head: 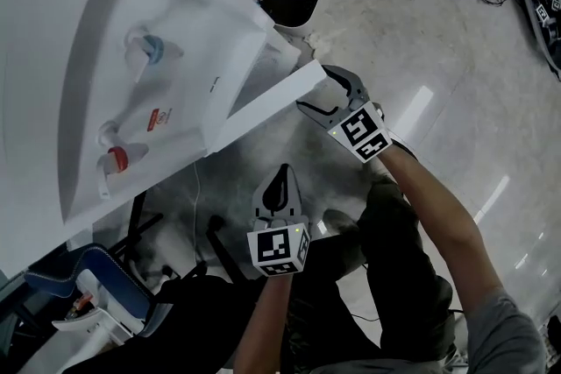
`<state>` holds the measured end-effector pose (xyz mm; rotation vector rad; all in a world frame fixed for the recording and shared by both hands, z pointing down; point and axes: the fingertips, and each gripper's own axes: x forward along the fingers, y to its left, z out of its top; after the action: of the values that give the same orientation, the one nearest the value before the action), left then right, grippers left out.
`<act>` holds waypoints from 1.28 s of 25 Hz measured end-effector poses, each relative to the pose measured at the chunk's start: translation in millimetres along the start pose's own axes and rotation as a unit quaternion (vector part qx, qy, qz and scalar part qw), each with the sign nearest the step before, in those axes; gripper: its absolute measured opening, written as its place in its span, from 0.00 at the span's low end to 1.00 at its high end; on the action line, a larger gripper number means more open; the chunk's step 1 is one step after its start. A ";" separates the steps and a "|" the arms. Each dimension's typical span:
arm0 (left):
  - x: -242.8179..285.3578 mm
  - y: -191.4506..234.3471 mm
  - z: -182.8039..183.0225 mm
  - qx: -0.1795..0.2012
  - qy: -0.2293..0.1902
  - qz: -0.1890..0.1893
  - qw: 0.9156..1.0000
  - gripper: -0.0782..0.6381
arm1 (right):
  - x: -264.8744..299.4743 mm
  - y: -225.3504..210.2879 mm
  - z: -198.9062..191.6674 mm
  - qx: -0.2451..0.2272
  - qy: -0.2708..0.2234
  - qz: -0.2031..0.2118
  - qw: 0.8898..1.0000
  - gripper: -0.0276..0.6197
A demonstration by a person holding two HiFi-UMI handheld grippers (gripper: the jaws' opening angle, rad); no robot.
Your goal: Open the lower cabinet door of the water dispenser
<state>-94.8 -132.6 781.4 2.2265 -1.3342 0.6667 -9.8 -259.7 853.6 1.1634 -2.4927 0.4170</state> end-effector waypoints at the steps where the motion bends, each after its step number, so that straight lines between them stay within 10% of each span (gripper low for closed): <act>1: -3.5 -1.3 -2.1 0.001 0.003 -0.002 1.000 0.12 | -4.0 1.9 -2.0 0.005 0.002 -0.009 1.000 0.62; 17: -67.1 0.5 -31.0 -0.044 0.032 0.014 0.998 0.12 | -53.1 48.9 -34.5 0.098 0.059 -0.136 0.984 0.62; 32: -136.0 19.4 -40.8 -0.073 0.064 0.049 0.994 0.12 | -86.6 108.1 -62.8 0.191 0.116 -0.243 0.944 0.62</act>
<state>-175.2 -24.6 732.4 1.9801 -1.3882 0.7091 -29.9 -109.1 859.7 1.7055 -1.8818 0.8599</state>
